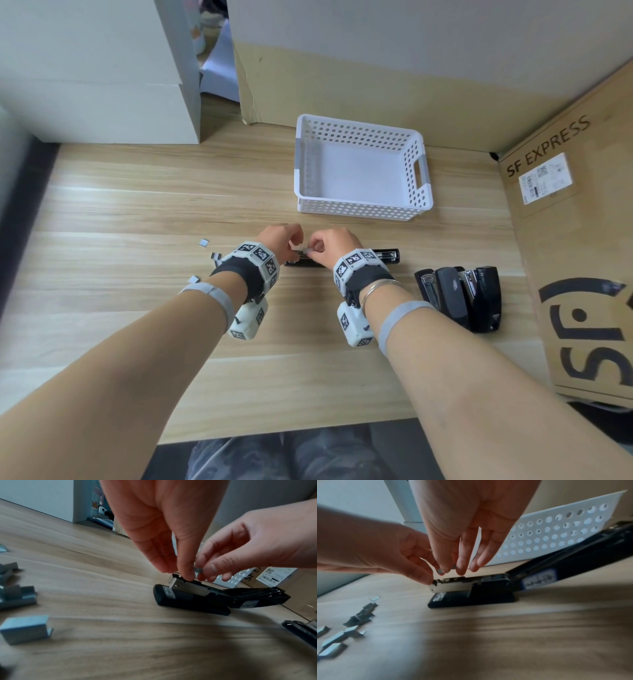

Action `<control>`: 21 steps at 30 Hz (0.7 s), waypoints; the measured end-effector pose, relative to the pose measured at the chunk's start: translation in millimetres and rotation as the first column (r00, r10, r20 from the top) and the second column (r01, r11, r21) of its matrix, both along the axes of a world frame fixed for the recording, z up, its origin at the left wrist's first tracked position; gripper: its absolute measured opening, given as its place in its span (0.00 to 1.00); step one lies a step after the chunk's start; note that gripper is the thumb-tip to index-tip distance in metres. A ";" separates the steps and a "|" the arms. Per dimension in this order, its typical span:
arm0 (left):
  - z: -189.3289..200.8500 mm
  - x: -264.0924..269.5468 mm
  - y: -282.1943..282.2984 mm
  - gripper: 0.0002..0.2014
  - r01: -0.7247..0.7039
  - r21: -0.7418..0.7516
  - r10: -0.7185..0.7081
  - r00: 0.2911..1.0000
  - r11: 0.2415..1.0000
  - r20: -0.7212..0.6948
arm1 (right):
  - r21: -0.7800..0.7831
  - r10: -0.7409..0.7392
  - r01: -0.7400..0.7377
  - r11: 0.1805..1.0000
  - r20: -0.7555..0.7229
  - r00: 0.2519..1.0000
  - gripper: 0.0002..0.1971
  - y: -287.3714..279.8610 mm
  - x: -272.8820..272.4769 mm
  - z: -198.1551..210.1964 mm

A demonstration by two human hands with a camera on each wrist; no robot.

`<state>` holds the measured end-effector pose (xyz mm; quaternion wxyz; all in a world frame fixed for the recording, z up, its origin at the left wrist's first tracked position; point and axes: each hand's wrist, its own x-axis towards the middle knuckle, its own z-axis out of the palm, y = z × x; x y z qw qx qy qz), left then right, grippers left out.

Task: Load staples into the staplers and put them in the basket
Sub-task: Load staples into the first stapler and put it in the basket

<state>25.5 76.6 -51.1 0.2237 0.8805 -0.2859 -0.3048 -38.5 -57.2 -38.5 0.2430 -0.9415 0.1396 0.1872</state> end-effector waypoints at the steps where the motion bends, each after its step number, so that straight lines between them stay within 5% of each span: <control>1: -1.8 -0.4 0.5 0.17 0.002 0.017 -0.002 1.000 1.000 0.002 | -0.008 0.004 -0.004 1.000 0.003 1.000 0.08 -1.0 -2.4 -1.1; 21: -15.3 -3.3 1.6 0.13 -0.054 0.022 0.053 0.999 0.998 0.011 | -0.026 -0.072 0.071 0.997 -0.040 0.997 0.08 3.4 2.6 -21.6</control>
